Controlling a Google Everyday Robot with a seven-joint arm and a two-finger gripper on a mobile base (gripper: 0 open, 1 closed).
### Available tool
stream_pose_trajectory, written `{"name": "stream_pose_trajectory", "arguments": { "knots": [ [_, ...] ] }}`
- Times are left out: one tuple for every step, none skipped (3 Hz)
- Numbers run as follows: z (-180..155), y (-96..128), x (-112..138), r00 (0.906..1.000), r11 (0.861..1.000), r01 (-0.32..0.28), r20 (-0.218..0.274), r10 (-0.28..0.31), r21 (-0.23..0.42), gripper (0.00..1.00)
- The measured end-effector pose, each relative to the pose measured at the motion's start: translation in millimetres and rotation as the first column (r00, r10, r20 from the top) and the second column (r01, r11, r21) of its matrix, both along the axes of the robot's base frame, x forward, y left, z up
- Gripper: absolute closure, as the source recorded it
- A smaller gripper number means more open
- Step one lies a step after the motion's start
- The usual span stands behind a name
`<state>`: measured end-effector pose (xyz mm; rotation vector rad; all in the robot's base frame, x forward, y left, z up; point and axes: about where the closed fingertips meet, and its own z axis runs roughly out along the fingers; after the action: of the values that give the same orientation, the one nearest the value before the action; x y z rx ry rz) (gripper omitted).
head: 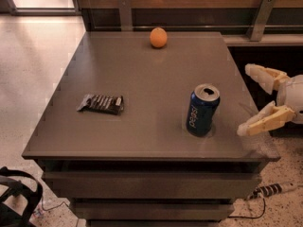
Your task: Move pepsi can near orange
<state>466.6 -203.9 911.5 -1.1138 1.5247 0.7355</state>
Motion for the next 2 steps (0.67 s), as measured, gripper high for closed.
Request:
{"name": "stream_pose_trajectory", "arguments": {
  "knots": [
    [-10, 7, 4, 0.9999, 0.998, -0.001, -0.01, 0.002, 0.068, 0.0],
    [-20, 19, 7, 0.9996, 0.994, -0.02, -0.019, 0.022, 0.11, 0.0]
  ]
}}
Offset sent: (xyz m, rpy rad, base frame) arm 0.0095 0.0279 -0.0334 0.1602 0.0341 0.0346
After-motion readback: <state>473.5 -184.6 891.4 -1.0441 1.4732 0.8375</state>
